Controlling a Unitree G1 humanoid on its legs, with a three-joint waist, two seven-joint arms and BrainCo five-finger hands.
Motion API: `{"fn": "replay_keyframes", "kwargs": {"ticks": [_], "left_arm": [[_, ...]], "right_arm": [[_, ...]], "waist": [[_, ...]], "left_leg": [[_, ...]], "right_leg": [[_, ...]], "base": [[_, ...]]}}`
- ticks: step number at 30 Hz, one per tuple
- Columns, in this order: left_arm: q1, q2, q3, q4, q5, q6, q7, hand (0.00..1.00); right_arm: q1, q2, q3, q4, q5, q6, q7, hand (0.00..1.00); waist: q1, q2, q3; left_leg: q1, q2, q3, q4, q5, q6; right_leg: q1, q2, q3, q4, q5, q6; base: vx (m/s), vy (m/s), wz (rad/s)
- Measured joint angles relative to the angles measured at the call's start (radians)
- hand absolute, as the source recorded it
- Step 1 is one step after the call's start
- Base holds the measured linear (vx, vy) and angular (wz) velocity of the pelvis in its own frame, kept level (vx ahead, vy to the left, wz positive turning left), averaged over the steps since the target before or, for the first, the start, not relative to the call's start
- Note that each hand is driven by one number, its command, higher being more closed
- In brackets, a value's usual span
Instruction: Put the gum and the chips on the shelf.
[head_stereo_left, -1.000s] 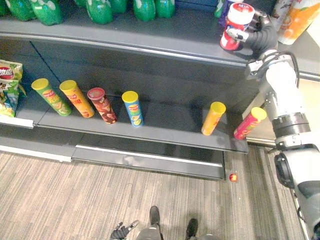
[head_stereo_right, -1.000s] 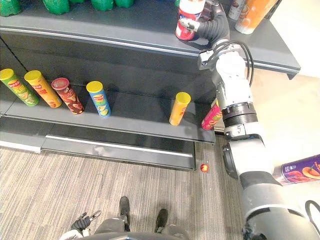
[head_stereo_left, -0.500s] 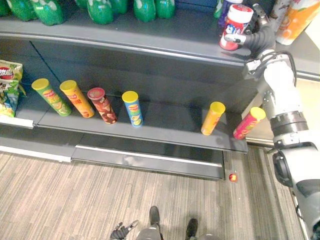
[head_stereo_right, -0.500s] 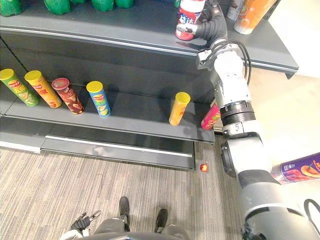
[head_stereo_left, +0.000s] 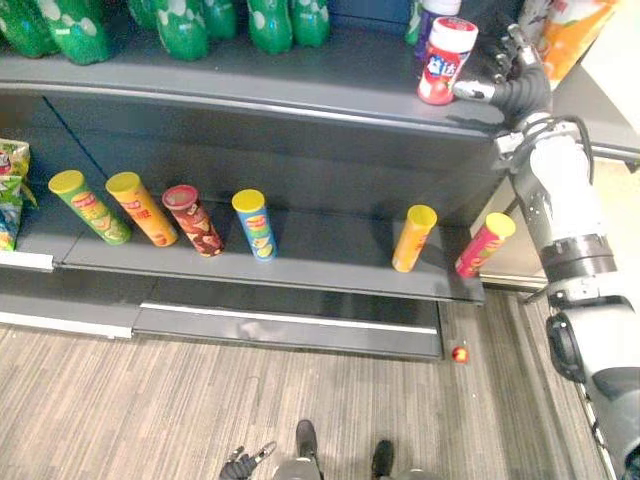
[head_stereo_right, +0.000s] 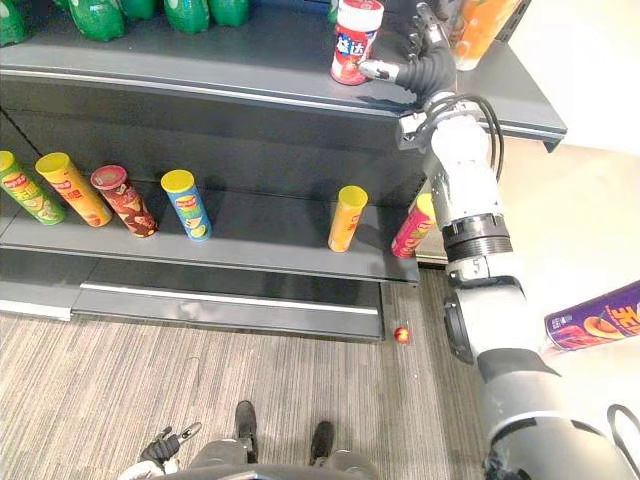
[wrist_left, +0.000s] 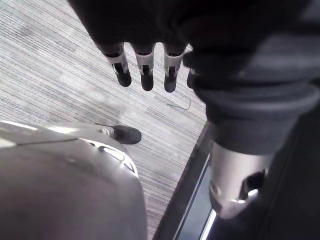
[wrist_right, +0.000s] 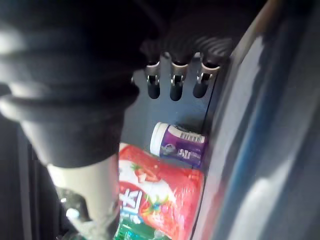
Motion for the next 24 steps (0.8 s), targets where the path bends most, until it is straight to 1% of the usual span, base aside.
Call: {"fn": "replay_keyframes", "kwargs": {"ticks": [2, 5, 8, 12, 15, 17, 18, 20, 23, 24], "left_arm": [[0.003, 0.001, 0.0, -0.002, 0.0, 0.004, 0.0, 0.0], [0.018, -0.002, 0.0, -0.028, 0.002, 0.004, -0.001, 0.0], [0.02, -0.001, 0.0, -0.027, 0.029, 0.004, 0.0, 0.0], [0.026, -0.001, 0.0, -0.027, 0.039, 0.004, 0.001, 0.0], [0.03, 0.0, 0.0, -0.022, 0.04, 0.003, 0.001, 0.0], [0.036, 0.0, 0.0, -0.016, 0.041, 0.003, 0.002, 0.0], [0.04, 0.0, 0.0, -0.014, 0.041, 0.003, 0.002, 0.0], [0.041, 0.0, 0.0, -0.012, 0.043, 0.003, 0.003, 0.0], [0.04, 0.0, 0.005, 0.004, 0.059, 0.002, 0.01, 0.0], [0.042, 0.0, 0.013, 0.009, 0.063, 0.002, 0.011, 0.0]], "right_arm": [[0.035, 0.0, -0.016, -0.029, 0.0, -0.002, -0.001, 0.0], [0.102, 0.0, -0.038, -0.078, 0.001, -0.022, -0.009, 0.0], [0.176, -0.001, -0.047, -0.176, 0.002, -0.036, -0.016, 0.0], [0.32, 0.002, -0.086, -0.332, 0.012, -0.062, -0.01, 0.0], [0.432, 0.025, -0.088, -0.458, 0.018, -0.075, 0.021, 0.0], [0.502, 0.055, -0.079, -0.532, 0.048, -0.082, 0.04, 0.0], [0.544, 0.07, -0.061, -0.572, 0.056, -0.082, 0.056, 0.0], [0.607, 0.089, -0.038, -0.633, 0.059, -0.088, 0.08, 0.0], [0.714, 0.127, -0.005, -0.731, 0.087, -0.109, 0.111, 0.0], [0.759, 0.142, 0.016, -0.773, 0.088, -0.119, 0.12, 0.0]], "waist": [[-0.001, -0.001, -0.001], [-0.002, 0.0, -0.001], [-0.011, -0.001, -0.001], [-0.014, -0.002, -0.01], [-0.022, -0.004, -0.02], [-0.028, -0.003, -0.036], [-0.037, -0.002, -0.043], [-0.039, -0.002, -0.046], [-0.041, -0.001, -0.058], [-0.042, -0.001, -0.063]], "left_leg": [[0.01, 0.0, 0.012, 0.0, -0.006, -0.004], [0.031, 0.0, 0.023, 0.0, -0.022, -0.009], [0.033, -0.002, 0.044, 0.0, -0.028, -0.008], [0.039, -0.007, 0.051, 0.0, -0.027, -0.003], [0.041, -0.005, 0.051, 0.0, -0.027, -0.003], [0.041, -0.003, 0.051, 0.0, -0.027, -0.003], [0.045, -0.002, 0.05, 0.0, -0.027, -0.003], [0.052, 0.0, 0.05, 0.0, -0.028, -0.004], [0.055, 0.001, 0.049, 0.0, -0.03, -0.008], [0.056, 0.002, 0.048, 0.0, -0.035, -0.014]], "right_leg": [[0.007, 0.0, 0.006, 0.0, -0.004, 0.006], [0.019, -0.001, 0.02, 0.0, -0.006, 0.006], [0.015, -0.005, 0.039, -0.001, -0.004, 0.008], [0.016, -0.01, 0.047, -0.003, 0.0, 0.005], [0.019, -0.007, 0.047, -0.002, 0.001, 0.003], [0.02, -0.006, 0.047, -0.003, 0.001, 0.003], [0.023, -0.005, 0.047, -0.003, 0.001, 0.003], [0.028, -0.003, 0.048, -0.004, 0.001, 0.002], [0.031, -0.002, 0.049, -0.003, -0.006, 0.004], [0.031, -0.001, 0.049, -0.003, -0.007, 0.003]], "base": [[0.04, 0.003, -0.11], [0.05, 0.006, -0.15], [0.05, 0.013, -0.18], [0.07, 0.009, -0.06], [0.07, -0.008, -0.01], [0.05, -0.015, -0.01], [0.04, -0.015, -0.01], [0.0, 0.0, 0.0], [0.0, 0.0, 0.0], [0.0, 0.0, 0.0]]}}
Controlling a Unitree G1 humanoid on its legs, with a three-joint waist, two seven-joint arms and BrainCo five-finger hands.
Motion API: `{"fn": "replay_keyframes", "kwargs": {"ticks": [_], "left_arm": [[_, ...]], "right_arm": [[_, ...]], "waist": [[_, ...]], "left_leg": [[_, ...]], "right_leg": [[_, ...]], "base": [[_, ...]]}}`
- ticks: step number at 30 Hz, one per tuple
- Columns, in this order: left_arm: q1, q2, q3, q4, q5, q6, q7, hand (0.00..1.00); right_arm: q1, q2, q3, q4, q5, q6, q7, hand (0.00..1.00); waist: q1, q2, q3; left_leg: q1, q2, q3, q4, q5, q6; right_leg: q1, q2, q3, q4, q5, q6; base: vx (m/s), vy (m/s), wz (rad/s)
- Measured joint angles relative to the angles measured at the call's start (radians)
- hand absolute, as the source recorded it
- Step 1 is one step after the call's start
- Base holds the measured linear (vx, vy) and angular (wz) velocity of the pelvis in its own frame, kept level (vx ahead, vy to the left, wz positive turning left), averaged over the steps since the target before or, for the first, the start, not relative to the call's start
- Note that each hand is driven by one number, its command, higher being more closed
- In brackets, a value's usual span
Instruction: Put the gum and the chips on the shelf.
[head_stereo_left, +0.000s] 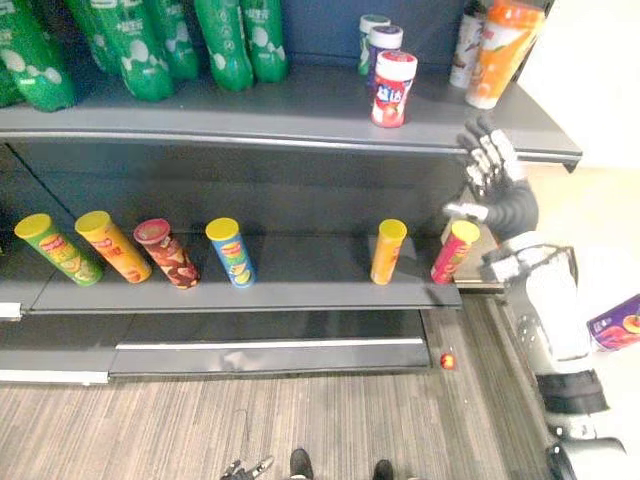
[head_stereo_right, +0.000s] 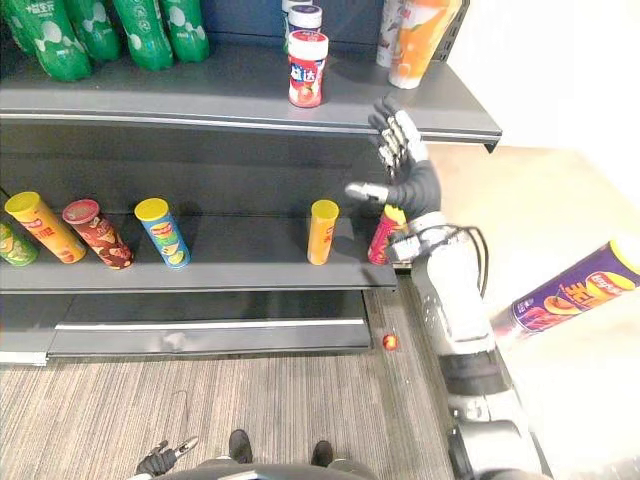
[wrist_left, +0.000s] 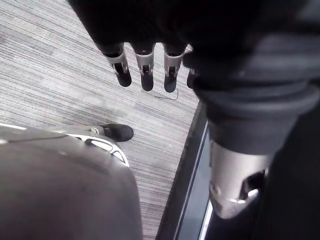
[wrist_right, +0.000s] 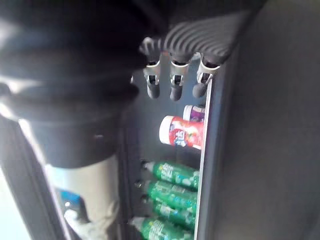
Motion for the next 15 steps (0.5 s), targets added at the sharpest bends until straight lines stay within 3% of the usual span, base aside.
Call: {"fn": "replay_keyframes", "kwargs": {"ticks": [7, 10, 14, 15], "left_arm": [[0.012, 0.0, 0.027, 0.008, 0.005, -0.001, 0.003, 0.0], [0.013, 0.0, 0.035, 0.011, 0.005, -0.001, 0.007, 0.0], [0.013, -0.005, 0.046, 0.012, 0.007, -0.001, 0.01, 0.0], [0.013, -0.01, 0.046, 0.012, 0.008, -0.001, 0.016, 0.0]], "right_arm": [[0.265, 0.066, 0.163, -0.091, 0.031, -0.027, 0.063, 0.0], [0.365, 0.084, 0.241, -0.071, 0.031, -0.026, 0.1, 0.0], [0.484, 0.145, 0.288, 0.15, 0.008, 0.002, 0.142, 0.0], [0.504, 0.168, 0.276, 0.282, -0.06, 0.019, 0.142, 0.0]], "waist": [[-0.002, -0.017, -0.017], [-0.003, -0.01, -0.014], [-0.006, -0.008, -0.016], [-0.012, -0.006, -0.014]], "left_leg": [[-0.001, -0.003, -0.001, 0.0, 0.0, 0.0], [-0.002, -0.006, 0.001, 0.0, -0.003, 0.003], [0.0, -0.013, 0.005, 0.0, -0.008, 0.01], [0.0, -0.015, 0.009, 0.0, -0.011, 0.013]], "right_leg": [[-0.003, -0.003, 0.001, 0.004, -0.005, -0.007], [-0.006, -0.006, 0.002, 0.007, -0.006, -0.006], [-0.006, -0.013, 0.005, 0.01, -0.009, -0.001], [-0.011, -0.017, 0.008, 0.021, -0.014, 0.005]], "base": [[0.01, 0.004, 0.0], [0.04, 0.018, -0.01], [0.04, 0.026, -0.01], [0.07, 0.04, -0.06]]}}
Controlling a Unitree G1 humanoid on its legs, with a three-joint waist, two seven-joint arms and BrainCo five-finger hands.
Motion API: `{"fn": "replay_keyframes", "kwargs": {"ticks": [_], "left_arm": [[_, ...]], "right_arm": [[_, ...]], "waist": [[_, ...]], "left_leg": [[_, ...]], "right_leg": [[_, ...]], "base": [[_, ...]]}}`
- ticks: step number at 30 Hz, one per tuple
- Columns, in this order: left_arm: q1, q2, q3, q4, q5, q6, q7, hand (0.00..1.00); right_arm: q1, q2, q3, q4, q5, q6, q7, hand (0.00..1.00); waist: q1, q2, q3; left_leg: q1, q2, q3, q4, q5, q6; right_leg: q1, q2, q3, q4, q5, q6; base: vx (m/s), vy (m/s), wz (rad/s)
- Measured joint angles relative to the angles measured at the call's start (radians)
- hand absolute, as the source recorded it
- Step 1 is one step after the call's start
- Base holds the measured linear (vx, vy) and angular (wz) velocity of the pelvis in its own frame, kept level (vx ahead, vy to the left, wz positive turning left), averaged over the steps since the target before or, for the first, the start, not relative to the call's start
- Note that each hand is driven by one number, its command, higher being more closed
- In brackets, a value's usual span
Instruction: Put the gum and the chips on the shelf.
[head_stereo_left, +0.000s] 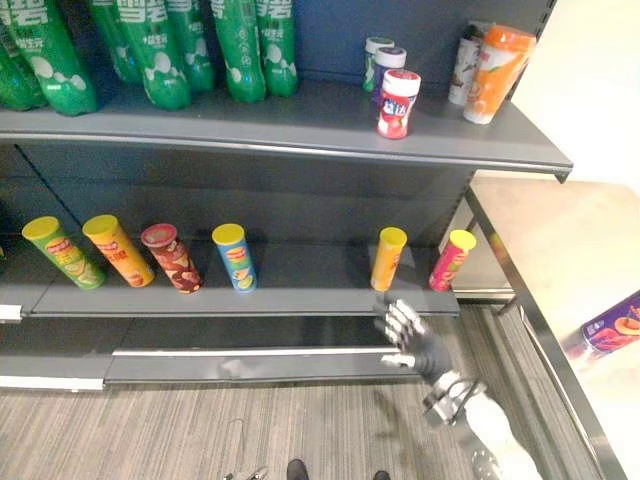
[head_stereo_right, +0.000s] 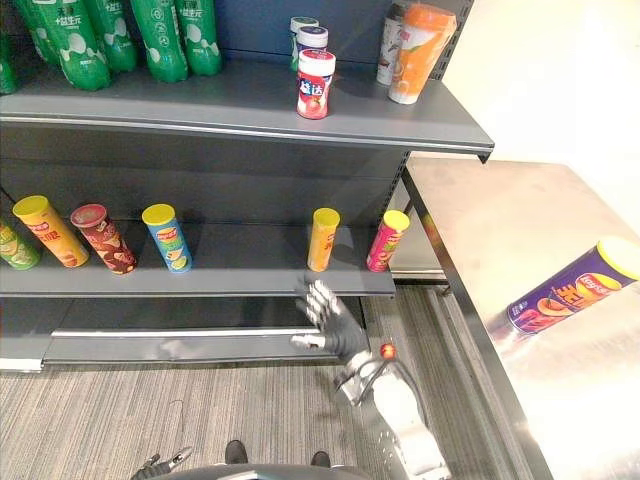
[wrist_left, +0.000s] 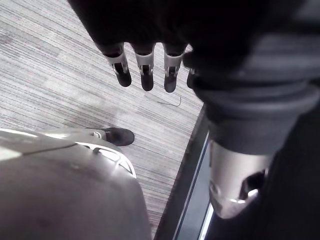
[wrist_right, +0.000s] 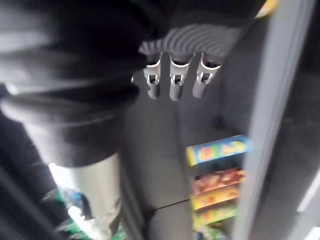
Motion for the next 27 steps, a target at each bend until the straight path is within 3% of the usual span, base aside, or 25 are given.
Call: {"fn": "replay_keyframes", "kwargs": {"ticks": [7, 10, 14, 19, 24, 26, 27], "left_arm": [[-0.007, -0.034, -0.002, 0.0, 0.023, 0.0, 0.027, 0.0], [-0.009, -0.035, -0.012, 0.0, 0.035, -0.001, 0.034, 0.0], [-0.012, -0.034, -0.021, 0.001, 0.035, -0.003, 0.036, 0.0], [-0.01, -0.034, -0.022, 0.002, 0.029, -0.005, 0.027, 0.0], [-0.031, -0.027, -0.044, 0.003, 0.011, -0.018, 0.017, 0.0], [-0.036, -0.031, -0.041, 0.003, -0.006, -0.02, 0.016, 0.0], [-0.043, -0.034, -0.038, 0.001, -0.005, -0.02, 0.015, 0.0]], "right_arm": [[-0.006, 0.065, -0.271, 0.594, -0.298, 0.015, -0.139, 0.0], [-0.025, 0.068, -0.382, 0.758, -0.302, 0.029, -0.202, 0.0], [-0.052, 0.068, -0.522, 0.969, -0.308, 0.038, -0.258, 0.0], [-0.033, 0.079, -0.617, 1.033, -0.326, 0.046, -0.262, 0.0], [-0.022, 0.107, -0.757, 1.046, -0.298, 0.05, -0.262, 0.0], [-0.021, 0.134, -0.817, 1.032, -0.281, 0.05, -0.261, 0.0], [-0.02, 0.152, -0.838, 0.999, -0.254, 0.05, -0.26, 0.0]], "waist": [[-0.011, 0.043, -0.001], [-0.012, 0.059, 0.006], [-0.01, 0.057, 0.008], [-0.012, 0.059, 0.024], [-0.018, 0.047, 0.064], [-0.016, 0.048, 0.079], [-0.017, 0.059, 0.097]], "left_leg": [[0.009, -0.018, 0.015, 0.0, -0.019, 0.004], [0.028, -0.022, 0.017, 0.0, -0.028, 0.004], [0.053, -0.022, 0.016, 0.0, -0.039, -0.001], [0.093, -0.021, 0.039, 0.0, -0.057, -0.004], [0.141, -0.032, 0.086, 0.007, -0.083, 0.002], [0.142, -0.035, 0.133, 0.008, -0.093, 0.01], [0.126, -0.014, 0.191, 0.037, -0.123, 0.022]], "right_leg": [[0.003, -0.018, 0.007, 0.005, -0.005, 0.011], [0.016, -0.023, 0.009, 0.014, -0.011, 0.023], [0.04, -0.023, 0.005, 0.018, -0.03, 0.023], [0.068, -0.023, 0.022, 0.024, -0.039, 0.024], [0.027, -0.043, 0.071, 0.17, -0.11, 0.039], [-0.008, -0.044, 0.114, 0.193, -0.103, 0.055], [-0.059, -0.027, 0.157, 0.236, -0.065, 0.079]], "base": [[0.07, 0.041, -0.04], [0.08, 0.024, -0.02], [0.08, -0.001, 0.02], [0.08, -0.001, -0.12], [0.05, 0.041, -0.27], [0.01, 0.077, -0.76], [-0.02, 0.055, -0.91]]}}
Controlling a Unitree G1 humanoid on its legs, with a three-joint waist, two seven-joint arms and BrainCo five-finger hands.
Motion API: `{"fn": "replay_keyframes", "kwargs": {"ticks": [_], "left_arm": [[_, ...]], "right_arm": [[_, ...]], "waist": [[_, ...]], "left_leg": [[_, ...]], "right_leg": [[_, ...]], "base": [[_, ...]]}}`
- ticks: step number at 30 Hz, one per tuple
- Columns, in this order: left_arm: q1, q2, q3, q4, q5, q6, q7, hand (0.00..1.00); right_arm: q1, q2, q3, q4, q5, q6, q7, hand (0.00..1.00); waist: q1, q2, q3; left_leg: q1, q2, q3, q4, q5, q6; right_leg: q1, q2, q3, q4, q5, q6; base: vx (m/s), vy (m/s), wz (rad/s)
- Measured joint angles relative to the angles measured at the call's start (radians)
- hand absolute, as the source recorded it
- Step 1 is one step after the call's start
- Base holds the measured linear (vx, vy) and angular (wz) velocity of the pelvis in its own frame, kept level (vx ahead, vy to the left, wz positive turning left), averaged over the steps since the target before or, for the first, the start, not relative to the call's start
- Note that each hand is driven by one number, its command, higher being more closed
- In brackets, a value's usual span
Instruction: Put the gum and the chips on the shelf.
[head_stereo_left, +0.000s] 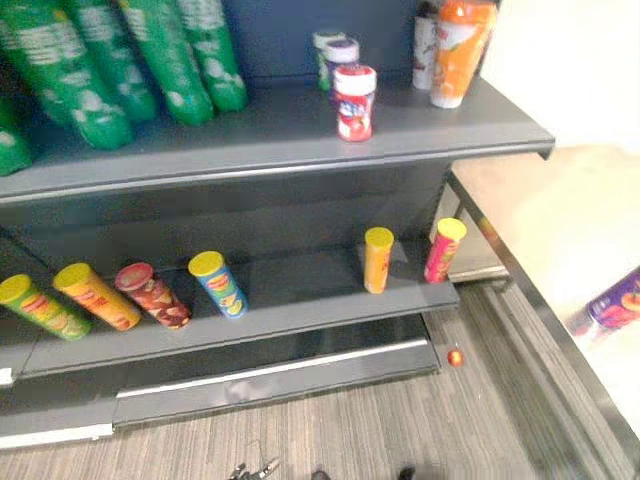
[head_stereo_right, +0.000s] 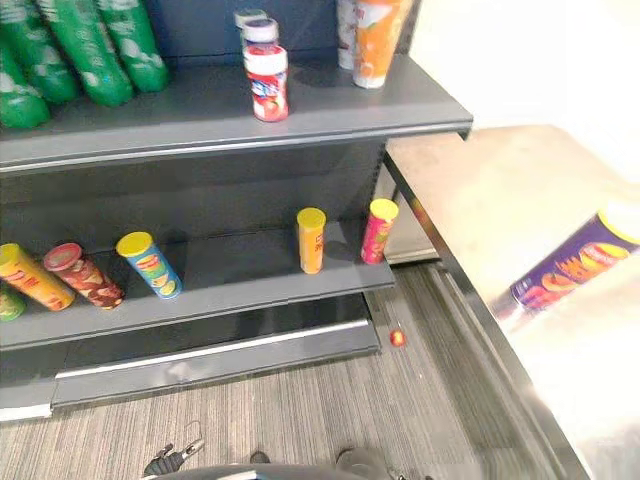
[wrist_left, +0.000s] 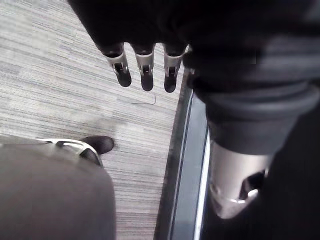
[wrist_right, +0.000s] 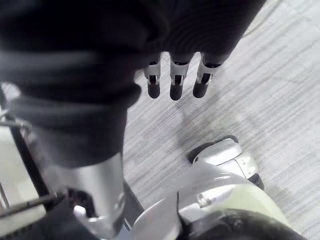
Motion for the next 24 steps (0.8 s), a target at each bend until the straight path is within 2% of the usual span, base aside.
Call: {"fn": "replay_keyframes", "kwargs": {"ticks": [1, 2, 3, 4, 6, 8, 10, 11, 13, 14, 16, 21, 24], "left_arm": [[-0.004, 0.0, 0.001, 0.0, 0.0, 0.0, 0.0, 0.0], [-0.013, -0.013, 0.021, -0.007, 0.0, -0.003, -0.001, 0.0], [-0.016, -0.019, 0.044, -0.012, 0.0, -0.006, 0.003, 0.0], [-0.016, -0.02, 0.045, -0.013, 0.0, -0.006, 0.002, 0.0], [-0.026, -0.022, 0.058, -0.017, -0.001, -0.008, -0.001, 0.0], [-0.028, -0.026, 0.039, -0.024, -0.007, -0.013, -0.006, 0.0], [-0.039, -0.019, 0.015, -0.02, -0.008, -0.013, -0.015, 0.0], [-0.05, -0.017, 0.001, -0.02, -0.008, -0.014, -0.023, 0.0], [-0.065, -0.017, -0.002, -0.012, -0.008, -0.014, -0.03, 0.0], [-0.073, -0.031, -0.004, -0.003, -0.008, -0.013, -0.032, 0.0], [-0.08, -0.06, -0.004, 0.001, -0.008, -0.013, -0.032, 0.0], [-0.084, -0.072, 0.004, -0.015, -0.008, -0.013, -0.031, 0.0], [-0.086, -0.078, 0.063, -0.018, -0.009, -0.013, -0.029, 0.0]], "right_arm": [[0.002, 0.003, -0.006, -0.01, 0.001, 0.0, 0.0, 0.0], [0.005, 0.01, -0.021, -0.044, 0.009, 0.002, 0.001, 0.0], [0.006, 0.015, -0.027, -0.063, 0.016, 0.009, 0.001, 0.0], [0.008, 0.018, -0.029, -0.063, 0.031, 0.009, 0.0, 0.0], [0.039, 0.035, -0.03, -0.059, 0.042, 0.012, -0.008, 0.0], [0.039, 0.041, -0.03, -0.05, 0.044, 0.012, -0.018, 0.0], [0.033, 0.041, -0.031, -0.038, 0.044, 0.013, -0.023, 0.0], [0.025, 0.038, -0.034, -0.016, 0.044, 0.014, -0.026, 0.0], [-0.002, 0.021, -0.033, -0.01, 0.044, 0.017, -0.026, 0.0], [-0.008, 0.011, -0.034, -0.01, 0.044, 0.016, -0.026, 0.0], [-0.019, -0.002, -0.034, -0.01, 0.044, 0.017, -0.026, 0.0], [-0.051, 0.002, -0.035, -0.014, 0.044, 0.012, -0.026, 0.0], [-0.052, 0.018, -0.051, -0.014, 0.047, 0.012, -0.03, 0.0]], "waist": [[0.001, 0.003, 0.004], [0.01, 0.025, 0.017], [0.008, 0.032, 0.032], [0.007, 0.03, 0.036], [0.005, 0.018, 0.031], [0.005, 0.01, 0.028], [-0.001, 0.004, 0.026], [0.003, -0.006, 0.021], [0.001, 0.004, 0.022], [-0.003, 0.021, 0.018], [-0.001, 0.04, 0.014], [0.001, 0.037, 0.011], [-0.001, 0.01, 0.014]], "left_leg": [[-0.009, 0.011, 0.015, 0.018, -0.012, 0.001], [-0.034, 0.065, 0.08, 0.089, -0.056, 0.007], [-0.042, 0.104, 0.146, 0.131, -0.08, 0.01], [-0.038, 0.113, 0.173, 0.14, -0.085, 0.012], [-0.014, 0.137, 0.275, 0.141, -0.091, 0.008], [0.01, 0.139, 0.349, 0.137, -0.077, -0.01], [0.015, 0.135, 0.406, 0.137, -0.071, -0.019], [0.013, 0.124, 0.438, 0.133, -0.063, -0.031], [0.015, 0.122, 0.485, 0.105, -0.034, -0.052], [0.02, 0.123, 0.491, 0.079, -0.01, -0.064], [0.047, 0.129, 0.512, 0.035, 0.037, -0.082], [0.083, 0.157, 0.539, 0.021, 0.073, -0.105], [0.079, 0.174, 0.547, 0.057, 0.07, -0.108]], "right_leg": [[-0.013, 0.005, 0.006, 0.01, 0.011, 0.001], [-0.059, 0.03, -0.003, 0.018, 0.068, 0.011], [-0.078, 0.01, -0.119, 0.023, 0.052, -0.031], [-0.083, -0.017, -0.189, 0.038, 0.042, -0.048], [-0.083, -0.128, -0.411, 0.135, 0.017, -0.086], [-0.074, -0.172, -0.451, 0.182, 0.019, -0.081], [-0.032, -0.186, -0.47, 0.139, 0.036, -0.062], [0.006, -0.19, -0.486, 0.066, 0.069, -0.055], [0.016, -0.153, -0.486, -0.029, 0.065, -0.05], [0.02, -0.132, -0.485, -0.06, 0.065, -0.05], [0.034, -0.1, -0.482, -0.084, 0.064, -0.05], [0.055, -0.057, -0.46, -0.103, 0.049, -0.07], [0.054, -0.056, -0.459, -0.097, -0.015, -0.069]], "base": [[-0.07, 0.04, -1.42], [-0.09, 0.023, -1.5], [-0.1, 0.06, -1.65], [-0.04, 0.116, -1.44], [0.02, 0.108, -1.2], [0.1, 0.014, -1.25], [0.14, -0.113, -1.07], [0.08, -0.228, -0.86], [0.01, -0.22, -0.75], [-0.01, -0.207, -0.38], [-0.01, -0.212, -0.29], [-0.07, -0.119, -0.2], [-0.08, -0.094, -0.08]]}}
